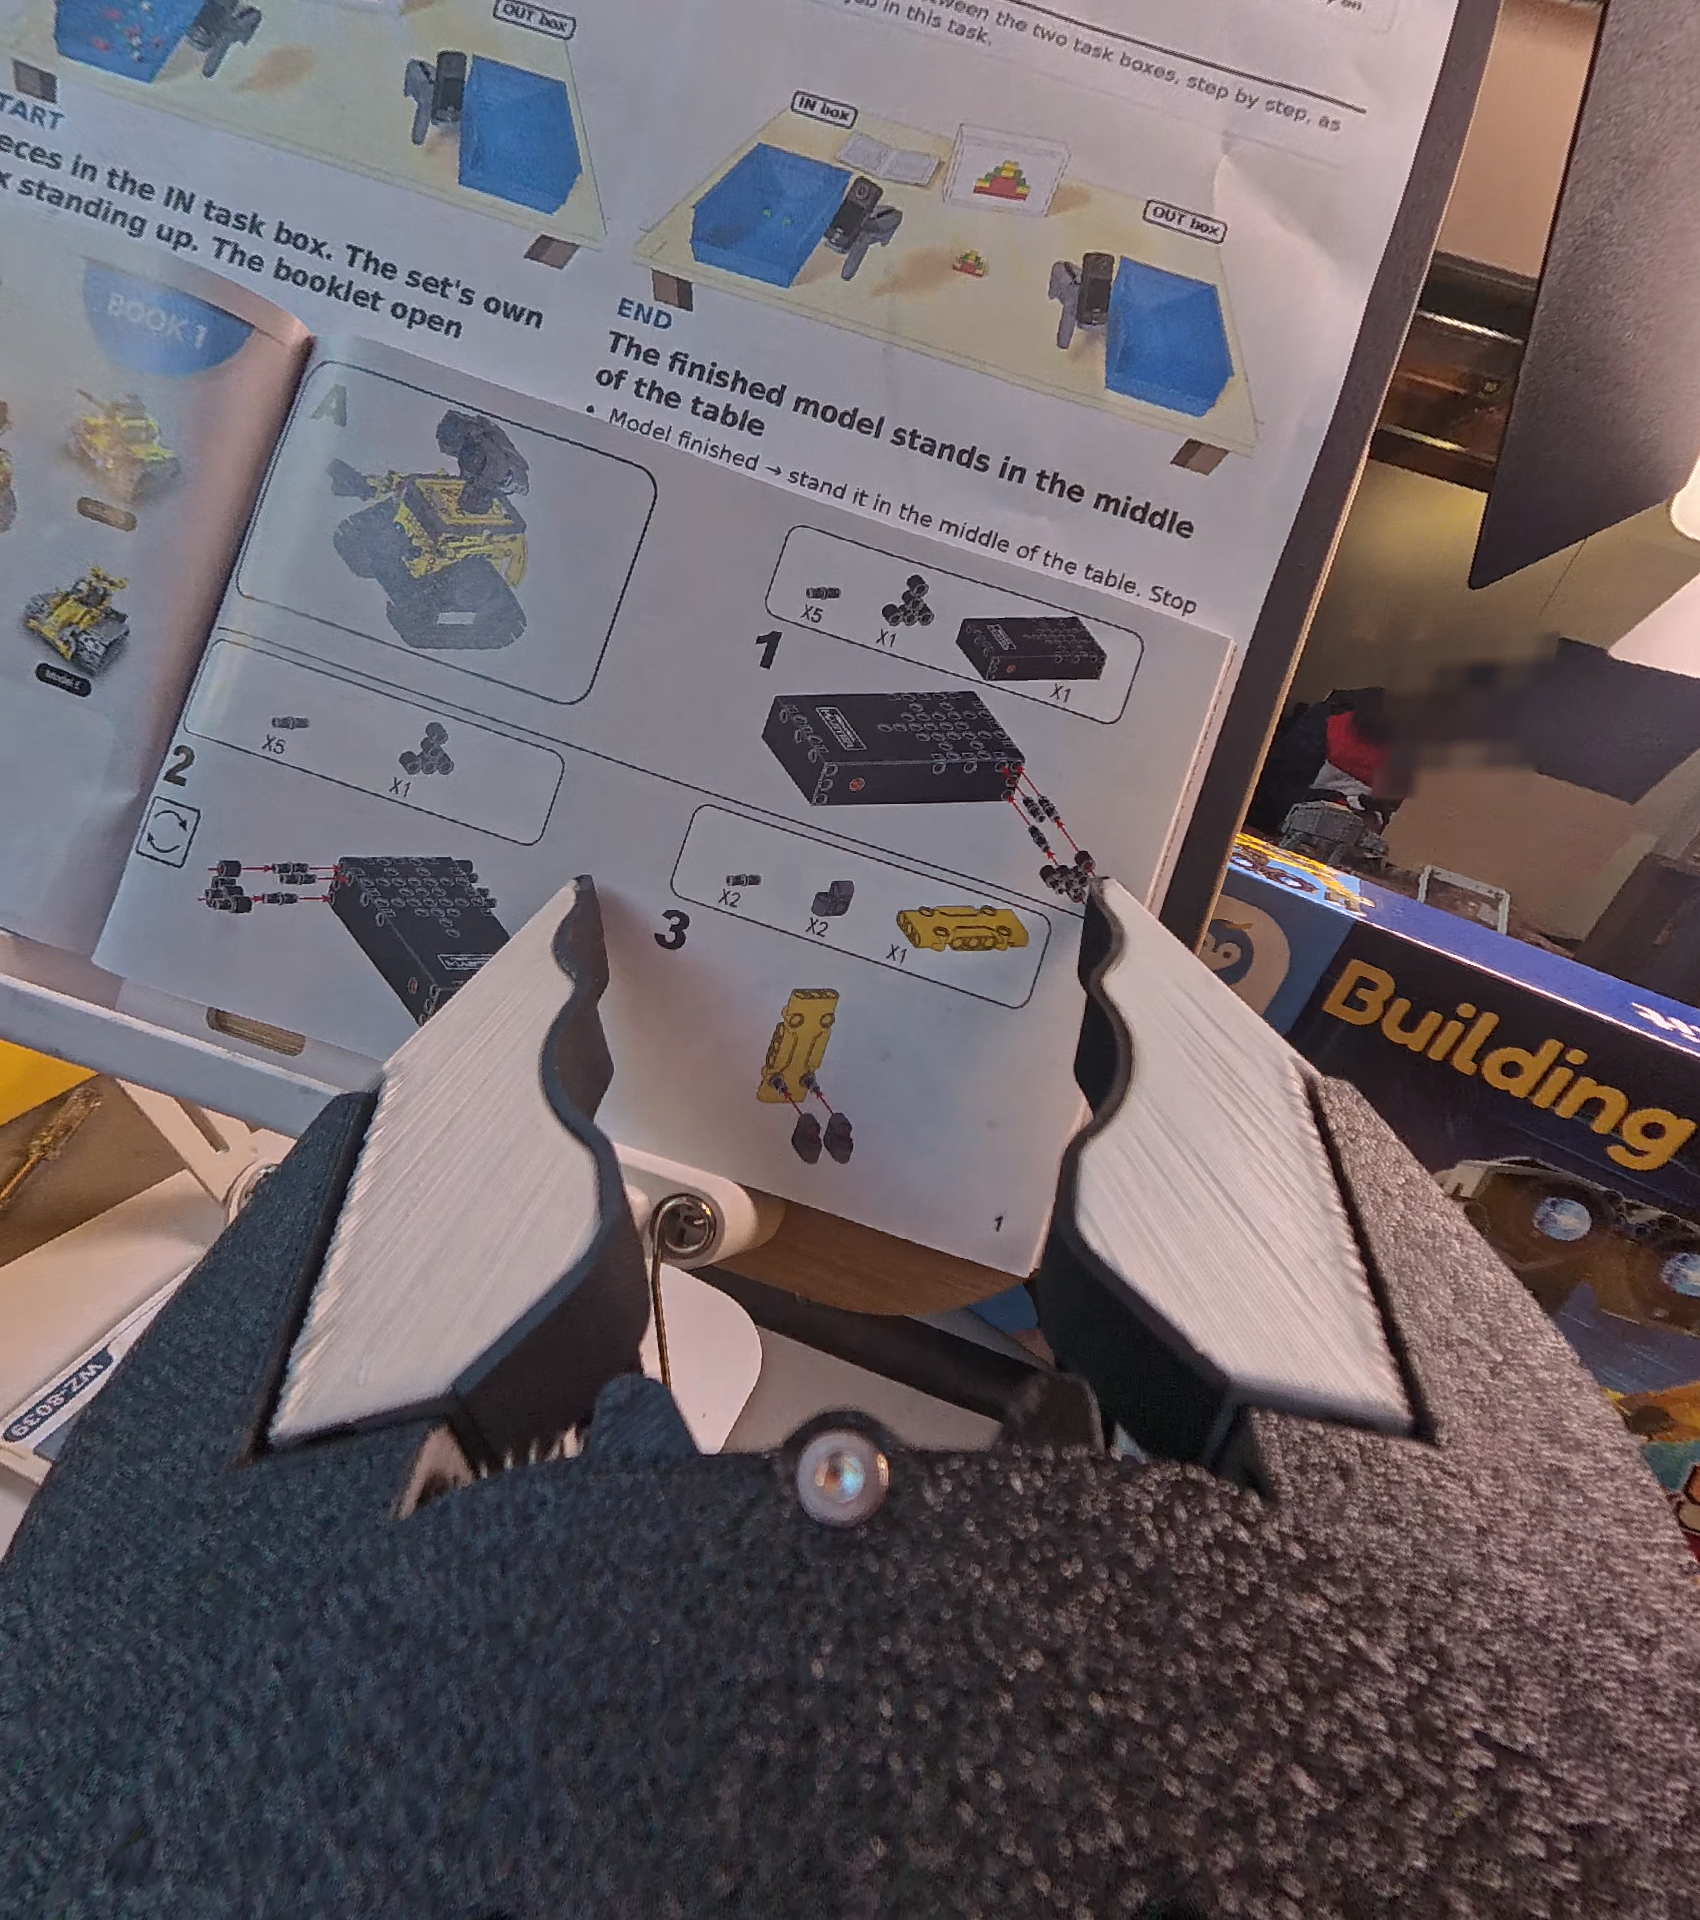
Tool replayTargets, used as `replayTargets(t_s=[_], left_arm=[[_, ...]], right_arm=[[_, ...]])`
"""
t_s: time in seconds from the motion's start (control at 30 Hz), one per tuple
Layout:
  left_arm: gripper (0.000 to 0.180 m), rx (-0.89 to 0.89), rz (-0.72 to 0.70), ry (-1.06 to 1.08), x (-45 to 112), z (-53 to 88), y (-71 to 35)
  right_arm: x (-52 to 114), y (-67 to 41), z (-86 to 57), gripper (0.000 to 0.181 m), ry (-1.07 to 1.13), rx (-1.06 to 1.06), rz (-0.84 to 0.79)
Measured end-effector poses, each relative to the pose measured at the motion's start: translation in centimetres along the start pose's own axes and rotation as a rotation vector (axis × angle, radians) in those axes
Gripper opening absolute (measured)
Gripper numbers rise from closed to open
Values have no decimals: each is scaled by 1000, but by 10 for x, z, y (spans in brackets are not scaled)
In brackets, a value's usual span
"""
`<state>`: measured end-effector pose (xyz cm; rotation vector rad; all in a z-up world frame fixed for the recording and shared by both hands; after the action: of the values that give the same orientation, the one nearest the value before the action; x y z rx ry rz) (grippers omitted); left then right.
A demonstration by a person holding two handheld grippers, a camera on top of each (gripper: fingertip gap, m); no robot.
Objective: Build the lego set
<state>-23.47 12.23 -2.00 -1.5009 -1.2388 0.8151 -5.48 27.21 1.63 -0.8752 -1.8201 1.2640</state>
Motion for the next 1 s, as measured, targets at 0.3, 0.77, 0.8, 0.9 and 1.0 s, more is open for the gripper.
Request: replayTargets(t_s=[0.3, 0.77, 0.8, 0.9, 1.0], left_arm=[[11, -4, 31, -52, -7, 3, 10], [14, -64, -24, -24, -10, 4, 16], [14, -73, -30, -19, -10, 3, 17], [15, -88, -31, -6, -11, 3, 17], [16, -70, -21, -17, -11, 3, 16]], right_arm=[[-2, 0, 0, 85, -37, -15, 2], [-2, 2, 4, 104, -68, -71, -37], [-2, 2, 5, 103, -58, -73, -48], [-2, 3, 6, 102, -51, -67, -56], [-3, 3, 4, 103, -48, -68, -47]])
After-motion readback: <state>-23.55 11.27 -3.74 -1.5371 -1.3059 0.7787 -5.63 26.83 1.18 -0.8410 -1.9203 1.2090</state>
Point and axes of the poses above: each gripper's, where its closed fingertips meet, x out along the fingers, y out of its underside, z = x × y across the jaws, the point moved 1 cm from there along -x, back along the fingers, and after that the axes turned 15 degrees about y, right-handed, at the moved point
